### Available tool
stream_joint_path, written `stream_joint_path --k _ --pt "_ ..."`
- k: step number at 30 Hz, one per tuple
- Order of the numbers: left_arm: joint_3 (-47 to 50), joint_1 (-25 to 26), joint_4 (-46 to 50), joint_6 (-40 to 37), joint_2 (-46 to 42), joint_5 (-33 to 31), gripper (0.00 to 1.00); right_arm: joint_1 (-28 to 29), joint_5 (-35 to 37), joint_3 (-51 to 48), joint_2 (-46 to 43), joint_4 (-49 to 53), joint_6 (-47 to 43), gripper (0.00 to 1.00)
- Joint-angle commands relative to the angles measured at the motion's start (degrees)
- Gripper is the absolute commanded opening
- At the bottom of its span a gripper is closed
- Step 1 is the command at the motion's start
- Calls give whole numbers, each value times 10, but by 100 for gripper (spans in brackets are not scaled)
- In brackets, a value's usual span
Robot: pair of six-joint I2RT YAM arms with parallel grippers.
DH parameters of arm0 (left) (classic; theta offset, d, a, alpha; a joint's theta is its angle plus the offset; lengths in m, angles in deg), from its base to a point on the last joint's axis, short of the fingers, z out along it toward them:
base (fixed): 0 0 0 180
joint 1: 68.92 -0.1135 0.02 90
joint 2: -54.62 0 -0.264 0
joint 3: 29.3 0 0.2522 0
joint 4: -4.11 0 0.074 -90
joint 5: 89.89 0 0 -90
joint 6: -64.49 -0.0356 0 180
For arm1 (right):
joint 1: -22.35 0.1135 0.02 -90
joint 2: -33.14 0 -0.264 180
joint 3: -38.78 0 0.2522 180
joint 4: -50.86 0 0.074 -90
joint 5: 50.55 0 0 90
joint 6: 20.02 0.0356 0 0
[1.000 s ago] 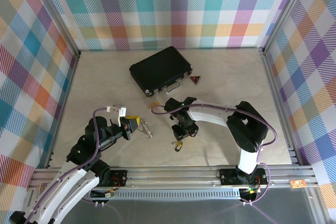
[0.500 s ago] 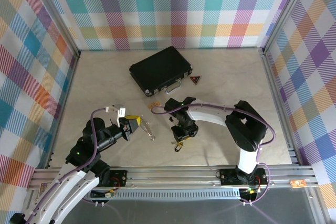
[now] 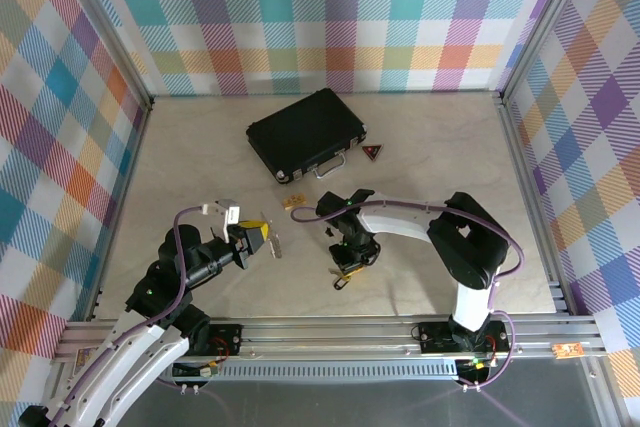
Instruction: Put the keys on the keyring
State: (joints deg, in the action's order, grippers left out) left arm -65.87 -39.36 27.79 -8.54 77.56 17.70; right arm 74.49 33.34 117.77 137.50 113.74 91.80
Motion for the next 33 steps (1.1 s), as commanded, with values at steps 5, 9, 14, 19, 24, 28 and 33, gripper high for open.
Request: stream_joint_path --k 5,9,14,19,24,28,33 --pt "7 5 -39 3 1 18 0 2 4 -30 -48 -16 23 5" --pt "7 5 -39 3 1 17 0 2 30 -63 -90 -58 58 4" --pt "11 5 -51 4 -9 25 0 16 105 -145 -163 -171 148 3" --pt "29 5 -75 16 -54 35 0 64 221 -239 -223 -304 245 4" --pt "33 5 -75 20 -93 34 0 103 288 -283 -224 -371 296 7" --pt "35 5 -77 20 -119 29 0 121 298 -283 -216 -367 309 14" --pt "36 5 -67 17 -137 14 0 129 305 -280 -248 -315 325 32"
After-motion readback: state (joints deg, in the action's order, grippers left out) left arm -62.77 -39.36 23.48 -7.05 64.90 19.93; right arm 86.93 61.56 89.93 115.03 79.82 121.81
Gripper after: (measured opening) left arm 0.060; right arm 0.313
